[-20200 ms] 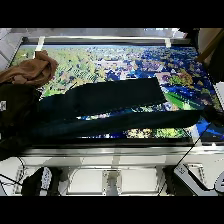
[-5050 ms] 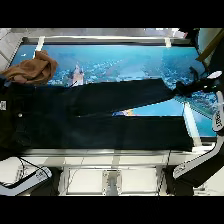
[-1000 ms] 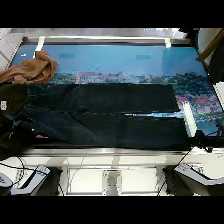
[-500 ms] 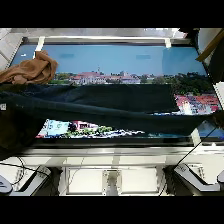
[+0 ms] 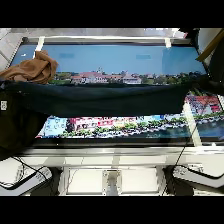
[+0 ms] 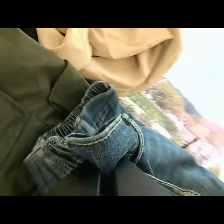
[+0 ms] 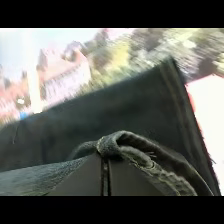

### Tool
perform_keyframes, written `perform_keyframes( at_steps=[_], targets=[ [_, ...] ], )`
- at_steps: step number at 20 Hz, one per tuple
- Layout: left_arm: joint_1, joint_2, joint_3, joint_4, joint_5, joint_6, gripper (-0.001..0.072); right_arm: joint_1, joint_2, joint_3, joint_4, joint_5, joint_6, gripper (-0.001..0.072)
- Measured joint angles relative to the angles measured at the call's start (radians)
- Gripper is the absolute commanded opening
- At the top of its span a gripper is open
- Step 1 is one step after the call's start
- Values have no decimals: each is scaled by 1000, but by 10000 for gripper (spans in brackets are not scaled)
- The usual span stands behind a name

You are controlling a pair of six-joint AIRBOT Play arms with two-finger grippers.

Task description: Fold the clothes and pants, and hang the long-sleeved shirts on hangers.

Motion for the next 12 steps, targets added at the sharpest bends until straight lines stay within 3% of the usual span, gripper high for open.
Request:
perform_keyframes(
  at_steps=[6,12],
  targets=[
    [-86,-176,22,78,201,-105,37,138,-272,122,-18,-194,117,20],
    [-124,-286,32,97,317,-146,37,163,-380,151,-39,-279,211,19]
  ],
)
